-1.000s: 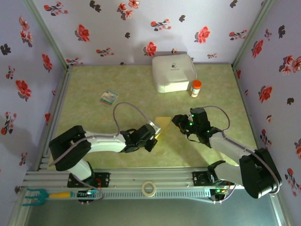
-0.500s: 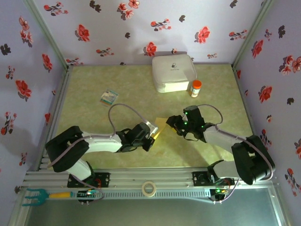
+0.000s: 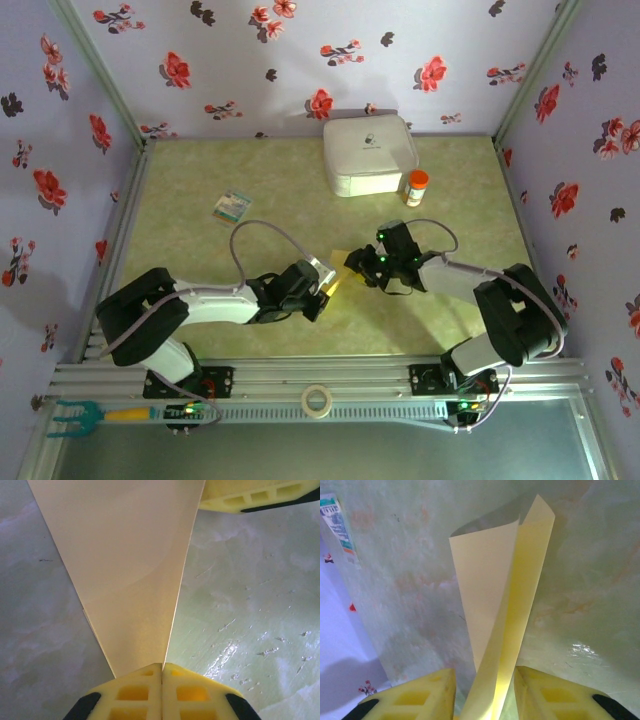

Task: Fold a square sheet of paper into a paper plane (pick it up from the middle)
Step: Fold the wing for the fifth time at the center of the table.

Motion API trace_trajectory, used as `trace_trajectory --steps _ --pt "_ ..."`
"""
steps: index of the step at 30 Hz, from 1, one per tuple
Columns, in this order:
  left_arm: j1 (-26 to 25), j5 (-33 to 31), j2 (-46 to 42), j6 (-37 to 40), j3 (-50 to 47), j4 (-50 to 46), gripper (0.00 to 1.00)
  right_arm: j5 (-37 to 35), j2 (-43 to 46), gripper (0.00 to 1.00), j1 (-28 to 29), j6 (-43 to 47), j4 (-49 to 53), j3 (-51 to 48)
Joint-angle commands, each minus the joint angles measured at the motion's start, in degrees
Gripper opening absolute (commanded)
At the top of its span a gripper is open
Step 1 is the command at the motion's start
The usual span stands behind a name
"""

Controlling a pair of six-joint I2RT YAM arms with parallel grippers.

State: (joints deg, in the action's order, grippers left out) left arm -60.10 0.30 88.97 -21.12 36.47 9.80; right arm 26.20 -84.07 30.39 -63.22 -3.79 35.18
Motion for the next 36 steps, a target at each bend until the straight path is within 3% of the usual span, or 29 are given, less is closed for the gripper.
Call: trace_trajectory --steps 1,12,19,27,36 --pt "0.34 0.62 -0.93 2.54 0.20 -1.24 0.08 0.68 0.21 0.33 0.38 0.03 1.86 1.21" --pt "0.11 -0.57 -1.07 4.55 0.88 -3.43 0.16 1.22 0.05 0.13 0.36 -0.19 2.02 1.32" --pt "-1.73 -6.57 -0.82 5.96 2.05 -5.87 0.33 2.56 0.05 0.00 0.37 -2.62 -2.21 -0.05" --pt "-6.37 -17.47 -0.23 8.43 4.34 -8.73 0.45 2.94 0.10 0.00 0.36 -4.43 -4.89 -0.73" --pt "-9.04 -24.44 3.24 8.94 7.60 -11.18 0.36 2.92 0.07 0.00 0.28 -4.41 -4.96 -0.81"
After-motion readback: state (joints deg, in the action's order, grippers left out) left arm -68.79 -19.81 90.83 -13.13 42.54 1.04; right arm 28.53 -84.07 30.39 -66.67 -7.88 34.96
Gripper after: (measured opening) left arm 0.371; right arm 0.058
